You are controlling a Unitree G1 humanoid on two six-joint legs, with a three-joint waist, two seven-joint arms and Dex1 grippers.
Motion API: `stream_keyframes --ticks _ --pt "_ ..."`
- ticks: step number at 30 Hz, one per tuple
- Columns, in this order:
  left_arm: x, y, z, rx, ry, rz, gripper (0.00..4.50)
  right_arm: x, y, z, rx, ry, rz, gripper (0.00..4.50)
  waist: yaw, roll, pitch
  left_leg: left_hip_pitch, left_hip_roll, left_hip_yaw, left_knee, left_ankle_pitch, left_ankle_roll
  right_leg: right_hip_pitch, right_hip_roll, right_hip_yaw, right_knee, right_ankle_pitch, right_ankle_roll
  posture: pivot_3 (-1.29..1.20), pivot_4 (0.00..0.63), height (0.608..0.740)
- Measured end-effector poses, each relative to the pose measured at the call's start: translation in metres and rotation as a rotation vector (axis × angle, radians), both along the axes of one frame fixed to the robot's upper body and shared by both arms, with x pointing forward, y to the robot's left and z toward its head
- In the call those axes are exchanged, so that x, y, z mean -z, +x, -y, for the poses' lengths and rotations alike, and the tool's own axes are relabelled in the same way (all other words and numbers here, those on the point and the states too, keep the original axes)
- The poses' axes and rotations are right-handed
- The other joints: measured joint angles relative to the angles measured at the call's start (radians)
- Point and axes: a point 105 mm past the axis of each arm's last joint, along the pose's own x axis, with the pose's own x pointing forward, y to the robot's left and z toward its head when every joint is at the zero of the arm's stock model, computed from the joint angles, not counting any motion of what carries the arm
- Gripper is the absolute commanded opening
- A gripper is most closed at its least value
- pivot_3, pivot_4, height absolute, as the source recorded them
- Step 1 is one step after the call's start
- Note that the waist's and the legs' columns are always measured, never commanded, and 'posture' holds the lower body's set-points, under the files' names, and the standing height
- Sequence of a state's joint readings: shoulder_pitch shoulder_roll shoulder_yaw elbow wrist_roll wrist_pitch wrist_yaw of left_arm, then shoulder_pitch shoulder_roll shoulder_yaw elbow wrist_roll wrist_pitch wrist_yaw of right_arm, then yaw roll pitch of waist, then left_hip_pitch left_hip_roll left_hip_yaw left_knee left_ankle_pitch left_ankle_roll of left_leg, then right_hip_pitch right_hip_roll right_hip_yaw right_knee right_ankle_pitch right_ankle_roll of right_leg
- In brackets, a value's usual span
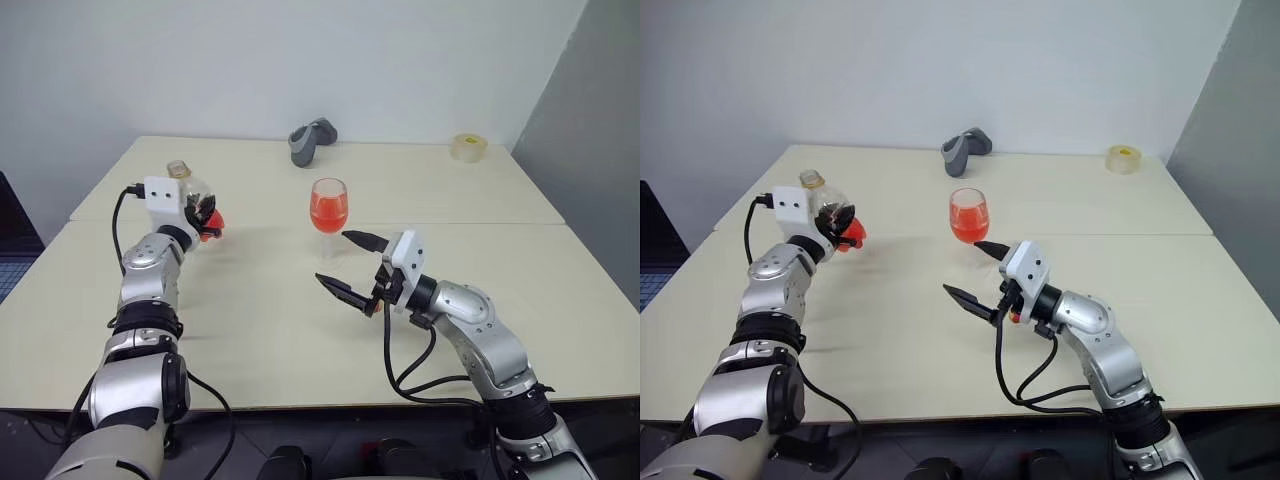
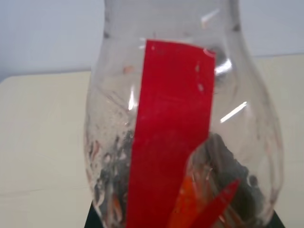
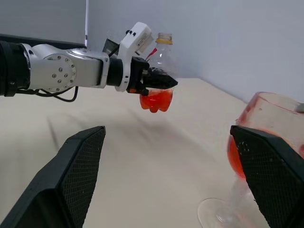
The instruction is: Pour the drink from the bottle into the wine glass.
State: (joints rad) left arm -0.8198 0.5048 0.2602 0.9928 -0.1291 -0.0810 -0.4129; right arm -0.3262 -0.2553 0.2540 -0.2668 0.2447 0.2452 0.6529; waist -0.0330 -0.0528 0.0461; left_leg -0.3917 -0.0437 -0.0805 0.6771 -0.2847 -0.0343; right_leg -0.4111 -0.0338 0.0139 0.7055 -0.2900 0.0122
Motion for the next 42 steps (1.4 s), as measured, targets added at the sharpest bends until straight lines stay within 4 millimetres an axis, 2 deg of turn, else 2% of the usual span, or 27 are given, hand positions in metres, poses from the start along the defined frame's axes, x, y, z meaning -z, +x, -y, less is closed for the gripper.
stream_keyframes --ticks 8,19,26,35,42 --pt "0.025 -0.004 -0.004 -0.016 0.023 -0.069 1.14 -0.001 0.003 0.003 0.029 0.010 -0.008 4.50 0.000 0.000 -0.002 0.000 0.000 0.000 0.000 0.000 0.000 0.000 0.000 0.000 0.000 0.000 0.000 0.00 0.000 0.740" --pt "0.033 -0.006 0.001 0.020 0.002 -0.074 4.49 -0.010 0.009 0.005 0.048 0.017 0.012 4.50 0.000 0.000 -0.005 0.000 0.000 0.000 0.000 0.000 0.000 0.000 0.000 0.000 0.000 0.000 0.000 0.00 0.000 0.740" --pt "0.040 -0.012 -0.004 0.016 -0.038 -0.085 4.49 -0.010 0.010 0.005 0.054 0.017 0.010 4.50 -0.002 0.000 -0.009 0.000 0.000 0.000 0.000 0.000 0.000 0.000 0.000 0.000 0.000 0.000 0.000 0.00 0.000 0.740" --pt "0.059 -0.043 -0.017 0.018 -0.084 -0.137 4.49 -0.011 0.010 0.004 0.054 0.029 0.008 4.50 -0.007 0.001 -0.013 0.000 0.000 -0.001 -0.001 -0.001 0.000 -0.001 0.000 0.001 0.000 0.000 0.000 0.00 0.000 0.740" --pt "0.061 -0.057 -0.019 0.010 -0.090 -0.162 4.49 -0.012 0.009 0.001 0.045 0.039 0.005 4.50 -0.007 0.001 -0.016 0.000 0.000 -0.001 -0.001 -0.001 0.000 0.000 0.000 0.001 0.000 0.000 0.000 0.00 0.000 0.740"
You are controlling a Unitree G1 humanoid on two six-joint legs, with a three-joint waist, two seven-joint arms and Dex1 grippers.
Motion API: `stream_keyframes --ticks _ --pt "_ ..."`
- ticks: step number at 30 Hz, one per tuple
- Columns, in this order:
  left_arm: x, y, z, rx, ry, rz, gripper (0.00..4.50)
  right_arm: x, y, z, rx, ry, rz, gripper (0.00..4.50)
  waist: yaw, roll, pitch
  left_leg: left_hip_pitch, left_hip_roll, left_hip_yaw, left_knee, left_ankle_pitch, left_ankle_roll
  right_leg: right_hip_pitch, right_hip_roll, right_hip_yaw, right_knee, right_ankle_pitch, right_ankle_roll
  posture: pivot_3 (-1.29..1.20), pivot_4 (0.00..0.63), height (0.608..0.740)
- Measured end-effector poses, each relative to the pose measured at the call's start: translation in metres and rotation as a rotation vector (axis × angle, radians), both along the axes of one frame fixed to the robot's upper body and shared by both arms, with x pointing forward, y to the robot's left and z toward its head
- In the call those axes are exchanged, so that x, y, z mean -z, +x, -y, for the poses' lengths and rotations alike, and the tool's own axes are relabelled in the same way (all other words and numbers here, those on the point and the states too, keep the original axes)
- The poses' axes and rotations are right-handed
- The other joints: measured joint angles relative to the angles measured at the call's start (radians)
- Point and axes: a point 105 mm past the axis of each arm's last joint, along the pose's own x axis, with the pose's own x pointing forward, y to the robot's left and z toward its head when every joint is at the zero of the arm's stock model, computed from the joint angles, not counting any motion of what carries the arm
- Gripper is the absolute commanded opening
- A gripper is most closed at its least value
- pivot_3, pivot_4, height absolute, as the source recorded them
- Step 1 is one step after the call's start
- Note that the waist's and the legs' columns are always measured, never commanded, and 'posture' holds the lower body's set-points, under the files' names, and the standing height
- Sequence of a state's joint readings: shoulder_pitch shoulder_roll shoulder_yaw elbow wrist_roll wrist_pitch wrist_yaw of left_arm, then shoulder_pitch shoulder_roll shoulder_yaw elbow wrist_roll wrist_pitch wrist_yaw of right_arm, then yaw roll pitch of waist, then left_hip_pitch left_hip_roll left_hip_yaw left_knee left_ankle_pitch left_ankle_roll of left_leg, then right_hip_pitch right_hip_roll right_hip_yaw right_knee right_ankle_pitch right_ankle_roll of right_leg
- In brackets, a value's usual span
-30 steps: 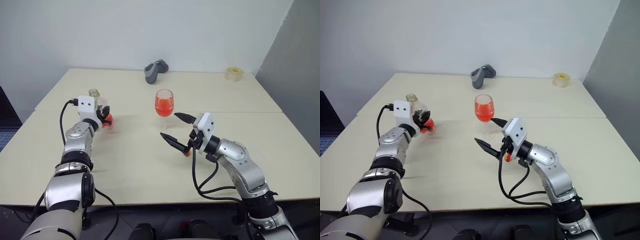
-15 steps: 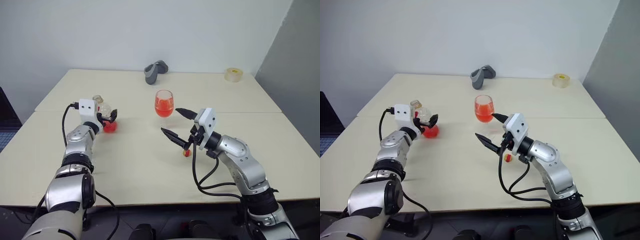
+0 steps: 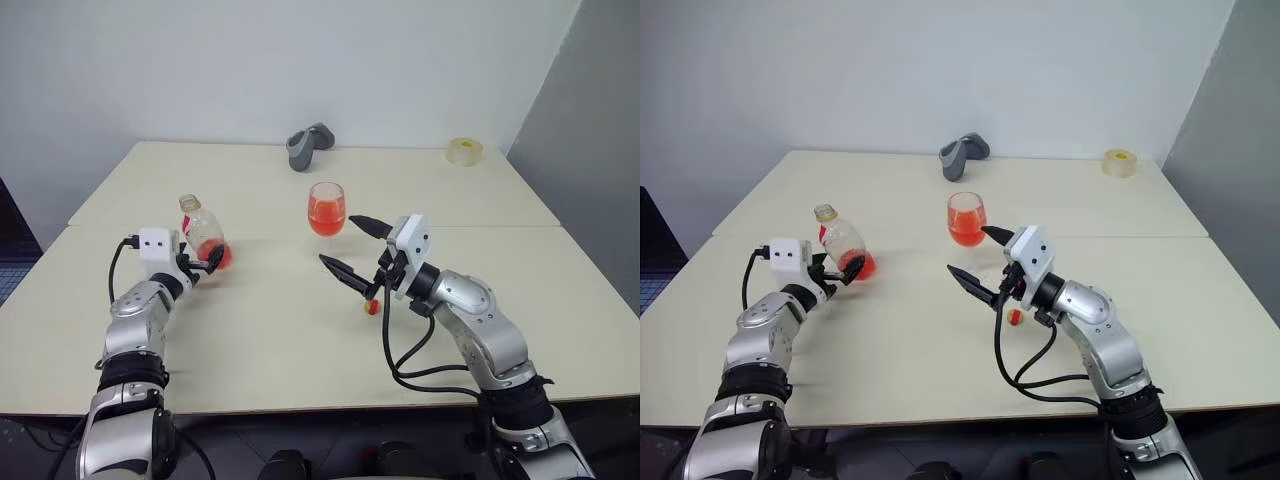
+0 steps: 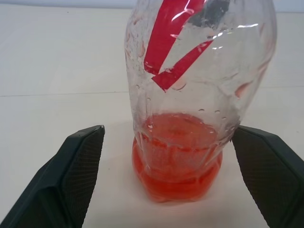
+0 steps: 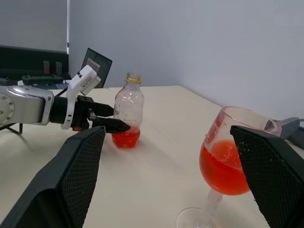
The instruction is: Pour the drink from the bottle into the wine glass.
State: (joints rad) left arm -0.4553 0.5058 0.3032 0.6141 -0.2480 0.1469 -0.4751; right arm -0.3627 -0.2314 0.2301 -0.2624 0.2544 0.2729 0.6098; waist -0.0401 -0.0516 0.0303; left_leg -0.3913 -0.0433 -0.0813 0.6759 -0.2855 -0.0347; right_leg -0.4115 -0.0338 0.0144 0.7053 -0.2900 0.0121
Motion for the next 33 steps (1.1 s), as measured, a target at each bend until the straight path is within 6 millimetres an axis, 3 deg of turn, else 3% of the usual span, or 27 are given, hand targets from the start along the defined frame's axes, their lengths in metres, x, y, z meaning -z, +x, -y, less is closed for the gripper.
stream_keyframes --ticks 9,14,19,25,26,27,28,29,33 --pt "0.017 -0.041 -0.001 -0.007 -0.001 -0.082 4.49 0.005 -0.007 0.006 0.010 -0.018 -0.012 4.50 0.001 0.006 -0.008 0.001 0.001 0.000 -0.001 -0.002 0.001 0.001 0.000 0.000 -0.002 0.000 0.000 0.00 0.000 0.740" --pt "0.011 -0.063 0.015 0.027 -0.030 -0.091 4.49 0.020 -0.016 0.018 0.068 -0.030 -0.066 4.50 0.012 0.007 -0.009 0.003 0.001 0.000 -0.001 -0.004 0.003 0.006 0.000 0.000 -0.007 0.000 0.000 0.00 0.000 0.740" --pt "-0.011 -0.083 0.037 0.067 -0.022 -0.046 4.49 0.048 -0.015 0.053 0.315 -0.114 -0.135 4.50 0.017 0.010 -0.012 0.007 0.001 0.001 -0.001 -0.008 0.007 0.009 0.000 0.002 -0.008 -0.001 0.000 0.00 0.000 0.740" --pt "-0.023 -0.084 0.073 0.103 -0.026 -0.018 4.49 0.079 -0.008 0.104 0.741 -0.114 -0.270 4.50 0.018 0.017 -0.017 0.012 0.001 0.003 -0.003 -0.008 0.007 0.014 0.001 0.004 -0.009 -0.001 0.000 0.00 0.000 0.740" --pt "-0.021 -0.083 0.080 0.112 -0.029 -0.020 4.49 0.082 -0.008 0.111 0.798 -0.104 -0.290 4.50 0.018 0.018 -0.018 0.013 0.001 0.004 -0.004 -0.008 0.007 0.015 0.001 0.004 -0.010 -0.001 0.000 0.00 0.150 0.740" --pt "-0.019 -0.082 0.086 0.119 -0.017 -0.025 4.49 0.083 -0.008 0.115 0.844 -0.088 -0.300 4.50 0.019 0.021 0.009 0.017 0.001 0.005 -0.008 -0.011 0.011 0.020 0.001 0.004 -0.013 -0.002 0.000 0.00 0.000 0.740" --pt "-0.020 -0.081 0.090 0.126 -0.010 -0.019 4.49 0.082 -0.007 0.118 0.866 -0.077 -0.298 4.50 0.020 0.022 0.030 0.034 0.002 0.004 -0.012 -0.014 0.018 0.036 0.002 0.003 -0.018 -0.003 0.000 0.00 0.000 0.740" --pt "-0.017 -0.082 0.093 0.129 -0.008 -0.031 4.49 0.084 -0.007 0.119 0.880 -0.078 -0.304 4.50 0.018 0.027 0.049 0.038 0.004 0.004 -0.014 -0.014 0.018 0.042 0.004 0.003 -0.025 -0.002 0.001 0.00 0.000 0.740" --pt "-0.015 -0.081 0.093 0.128 -0.004 -0.038 4.49 0.087 -0.008 0.121 0.888 -0.083 -0.316 4.50 0.014 0.039 0.065 0.036 0.004 0.002 -0.014 -0.015 0.018 0.039 0.007 0.004 -0.023 -0.004 -0.001 0.00 0.000 0.740"
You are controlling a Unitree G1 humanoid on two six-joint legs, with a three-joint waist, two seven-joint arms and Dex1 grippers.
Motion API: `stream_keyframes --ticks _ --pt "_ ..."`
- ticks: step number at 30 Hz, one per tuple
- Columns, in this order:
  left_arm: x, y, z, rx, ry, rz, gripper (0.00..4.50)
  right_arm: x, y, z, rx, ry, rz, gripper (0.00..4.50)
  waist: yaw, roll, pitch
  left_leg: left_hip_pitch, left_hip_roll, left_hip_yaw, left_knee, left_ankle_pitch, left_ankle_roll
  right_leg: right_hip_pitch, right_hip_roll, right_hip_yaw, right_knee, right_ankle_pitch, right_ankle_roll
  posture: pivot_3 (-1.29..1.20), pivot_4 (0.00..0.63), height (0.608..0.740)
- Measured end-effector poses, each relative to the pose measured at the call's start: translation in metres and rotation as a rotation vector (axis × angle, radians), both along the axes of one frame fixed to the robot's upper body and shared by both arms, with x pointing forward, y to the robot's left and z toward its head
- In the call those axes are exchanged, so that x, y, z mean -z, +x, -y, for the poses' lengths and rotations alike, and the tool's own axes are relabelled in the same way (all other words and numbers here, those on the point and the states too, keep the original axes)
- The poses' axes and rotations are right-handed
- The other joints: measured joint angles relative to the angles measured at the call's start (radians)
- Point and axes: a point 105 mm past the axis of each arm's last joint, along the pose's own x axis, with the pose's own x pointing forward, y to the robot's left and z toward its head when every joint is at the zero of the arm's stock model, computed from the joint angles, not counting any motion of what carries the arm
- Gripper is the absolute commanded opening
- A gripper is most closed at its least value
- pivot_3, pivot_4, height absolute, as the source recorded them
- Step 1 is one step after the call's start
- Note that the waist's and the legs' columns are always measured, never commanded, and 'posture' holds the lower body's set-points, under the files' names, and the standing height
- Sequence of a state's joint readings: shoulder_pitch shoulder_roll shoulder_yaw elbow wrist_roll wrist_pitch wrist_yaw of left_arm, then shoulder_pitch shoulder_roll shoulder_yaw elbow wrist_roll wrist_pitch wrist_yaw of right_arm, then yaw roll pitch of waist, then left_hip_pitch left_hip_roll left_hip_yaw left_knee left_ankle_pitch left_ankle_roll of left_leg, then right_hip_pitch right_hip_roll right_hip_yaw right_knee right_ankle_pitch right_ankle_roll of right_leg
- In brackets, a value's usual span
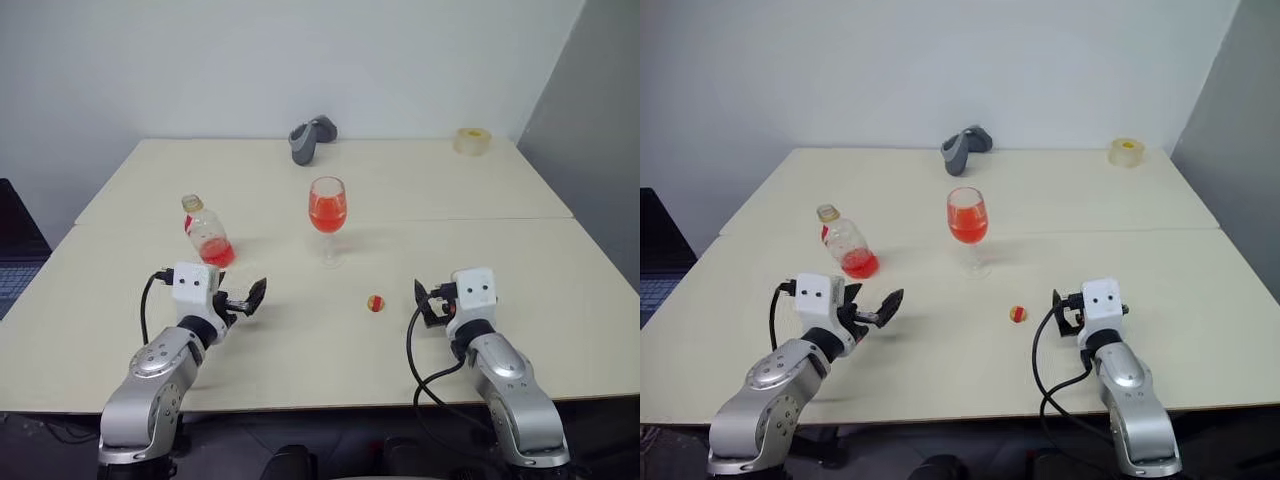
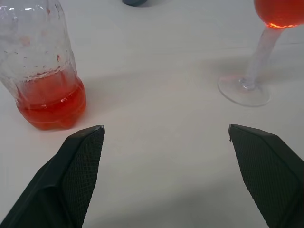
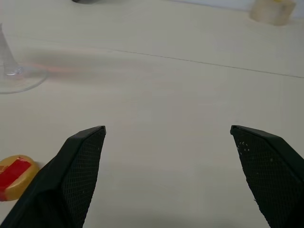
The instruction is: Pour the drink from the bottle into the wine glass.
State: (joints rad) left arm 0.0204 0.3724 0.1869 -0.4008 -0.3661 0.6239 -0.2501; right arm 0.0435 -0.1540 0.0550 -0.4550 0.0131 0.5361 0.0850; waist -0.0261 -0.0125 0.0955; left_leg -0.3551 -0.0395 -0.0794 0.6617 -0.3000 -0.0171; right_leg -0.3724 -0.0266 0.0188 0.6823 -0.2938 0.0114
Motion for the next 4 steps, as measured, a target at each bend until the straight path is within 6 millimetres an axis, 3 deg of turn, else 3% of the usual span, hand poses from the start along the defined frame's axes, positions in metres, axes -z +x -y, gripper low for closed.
stream_keyframes --ticks 4 --pt "-0.0004 0.0003 0.0002 0.001 0.001 0.002 4.49 -0.0008 0.0005 0.0004 0.002 0.000 0.003 4.50 -0.001 0.002 0.006 -0.002 0.000 -0.002 0.000 -0.001 -0.001 -0.002 0.000 -0.001 0.000 -0.001 -0.001 0.00 0.000 0.740"
